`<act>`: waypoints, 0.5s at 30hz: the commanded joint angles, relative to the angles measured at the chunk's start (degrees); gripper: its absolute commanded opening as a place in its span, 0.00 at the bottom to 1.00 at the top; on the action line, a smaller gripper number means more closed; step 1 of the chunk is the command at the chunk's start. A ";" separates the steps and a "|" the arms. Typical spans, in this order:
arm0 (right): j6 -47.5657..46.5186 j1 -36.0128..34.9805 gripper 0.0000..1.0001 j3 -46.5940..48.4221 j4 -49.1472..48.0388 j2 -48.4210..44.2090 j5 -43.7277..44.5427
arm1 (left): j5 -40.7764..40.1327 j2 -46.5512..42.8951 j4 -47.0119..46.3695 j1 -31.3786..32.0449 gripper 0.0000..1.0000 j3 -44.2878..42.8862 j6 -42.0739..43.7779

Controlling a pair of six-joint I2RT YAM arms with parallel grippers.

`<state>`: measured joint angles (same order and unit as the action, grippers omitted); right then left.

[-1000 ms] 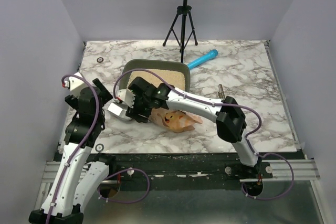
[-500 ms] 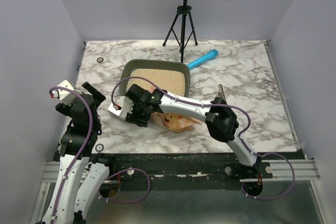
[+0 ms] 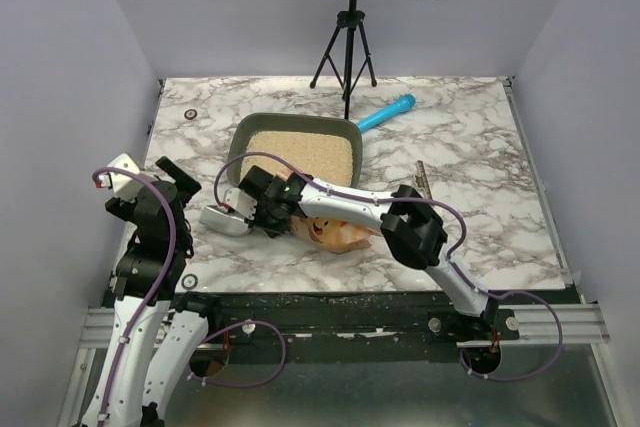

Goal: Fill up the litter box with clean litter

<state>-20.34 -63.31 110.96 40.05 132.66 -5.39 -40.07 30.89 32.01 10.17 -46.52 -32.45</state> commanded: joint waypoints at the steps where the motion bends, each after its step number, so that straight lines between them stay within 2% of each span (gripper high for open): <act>1: 0.74 -0.24 0.01 0.93 0.91 0.32 0.99 | 0.79 -1.01 -1.16 -0.59 0.98 0.64 0.10; 9: 6.00 -0.50 0.01 -0.48 -2.52 -8.19 3.01 | -1.93 -3.47 -0.90 -0.77 0.98 0.91 -0.60; 15: 10.49 -0.41 0.01 0.31 -3.40 -18.04 10.82 | -2.64 -6.28 -1.77 -0.77 0.98 1.78 -1.48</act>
<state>-13.91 -63.46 109.56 39.55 124.84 -1.87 -40.77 26.52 31.66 9.80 -45.95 -32.93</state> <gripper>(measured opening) 0.272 0.980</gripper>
